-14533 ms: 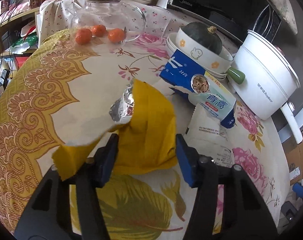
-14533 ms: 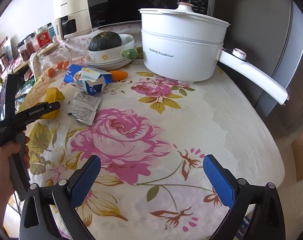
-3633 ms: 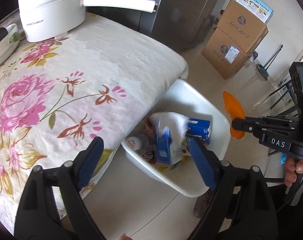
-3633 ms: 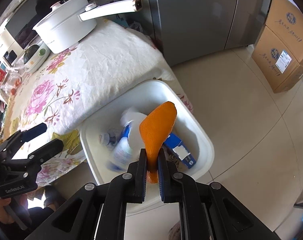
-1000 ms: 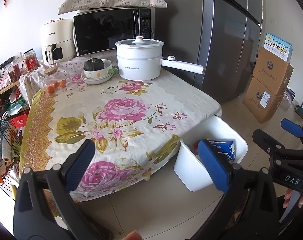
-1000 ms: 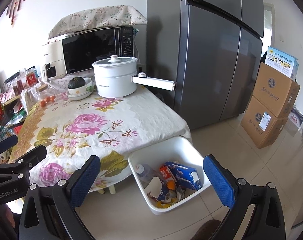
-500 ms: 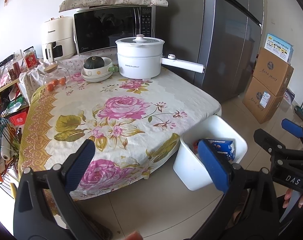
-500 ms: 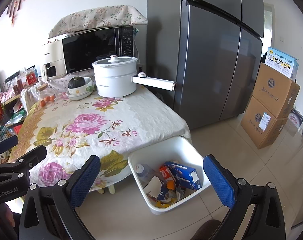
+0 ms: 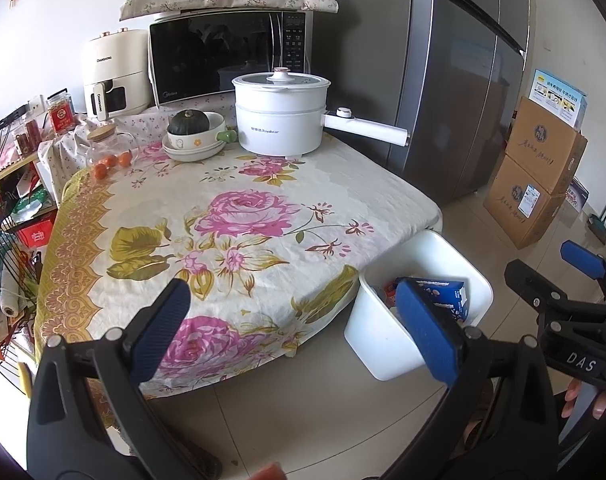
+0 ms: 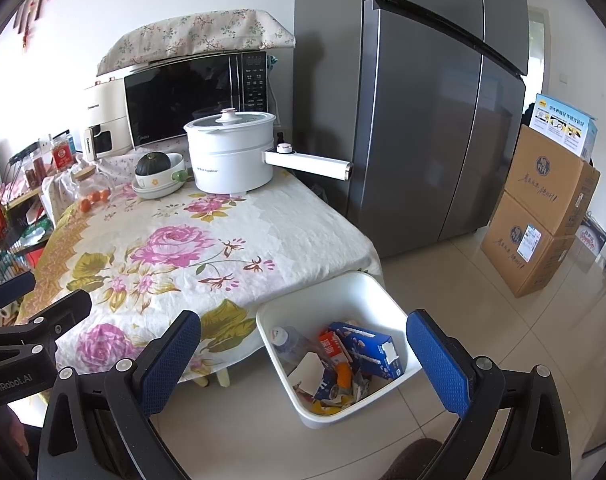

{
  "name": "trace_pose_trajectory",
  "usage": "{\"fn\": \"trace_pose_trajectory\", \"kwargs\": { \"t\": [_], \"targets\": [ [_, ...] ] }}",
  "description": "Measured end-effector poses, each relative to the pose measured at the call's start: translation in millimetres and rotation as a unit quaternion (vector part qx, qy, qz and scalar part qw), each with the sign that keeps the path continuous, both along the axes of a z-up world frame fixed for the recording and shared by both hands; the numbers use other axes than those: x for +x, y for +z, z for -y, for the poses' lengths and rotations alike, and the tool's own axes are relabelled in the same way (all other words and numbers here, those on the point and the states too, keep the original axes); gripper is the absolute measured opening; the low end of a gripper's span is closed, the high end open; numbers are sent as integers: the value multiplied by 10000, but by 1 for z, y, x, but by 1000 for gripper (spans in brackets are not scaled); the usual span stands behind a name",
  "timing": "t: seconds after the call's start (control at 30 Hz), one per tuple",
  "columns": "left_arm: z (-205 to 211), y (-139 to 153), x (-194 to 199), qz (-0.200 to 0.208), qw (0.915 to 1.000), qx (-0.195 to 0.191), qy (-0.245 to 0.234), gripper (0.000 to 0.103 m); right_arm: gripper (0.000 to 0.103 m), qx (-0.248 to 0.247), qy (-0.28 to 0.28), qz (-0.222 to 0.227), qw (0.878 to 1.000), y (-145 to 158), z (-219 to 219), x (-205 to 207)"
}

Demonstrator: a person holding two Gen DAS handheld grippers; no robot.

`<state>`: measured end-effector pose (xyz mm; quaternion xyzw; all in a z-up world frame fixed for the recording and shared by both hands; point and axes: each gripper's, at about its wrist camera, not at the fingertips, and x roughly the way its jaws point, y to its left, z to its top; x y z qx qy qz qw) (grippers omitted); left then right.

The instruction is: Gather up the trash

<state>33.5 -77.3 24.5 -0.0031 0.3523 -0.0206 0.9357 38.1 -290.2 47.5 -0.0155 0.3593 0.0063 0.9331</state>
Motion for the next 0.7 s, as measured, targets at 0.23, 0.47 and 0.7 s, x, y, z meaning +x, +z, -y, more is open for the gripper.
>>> {"fn": "trace_pose_trajectory", "kwargs": {
  "t": [0.23, 0.47, 0.7],
  "targets": [
    [0, 0, 0, -2, 10000, 2, 0, 102, 103, -9, 6, -3, 10000, -1, 0, 0],
    [-2, -2, 0, -37, 10000, -54, -6, 102, 103, -14, 8, -10, 10000, -1, 1, 0],
    [-8, 1, 0, -41, 9995, -298, -34, 102, 103, -32, 115, -122, 9999, -7, -1, 1]
  ]
}}
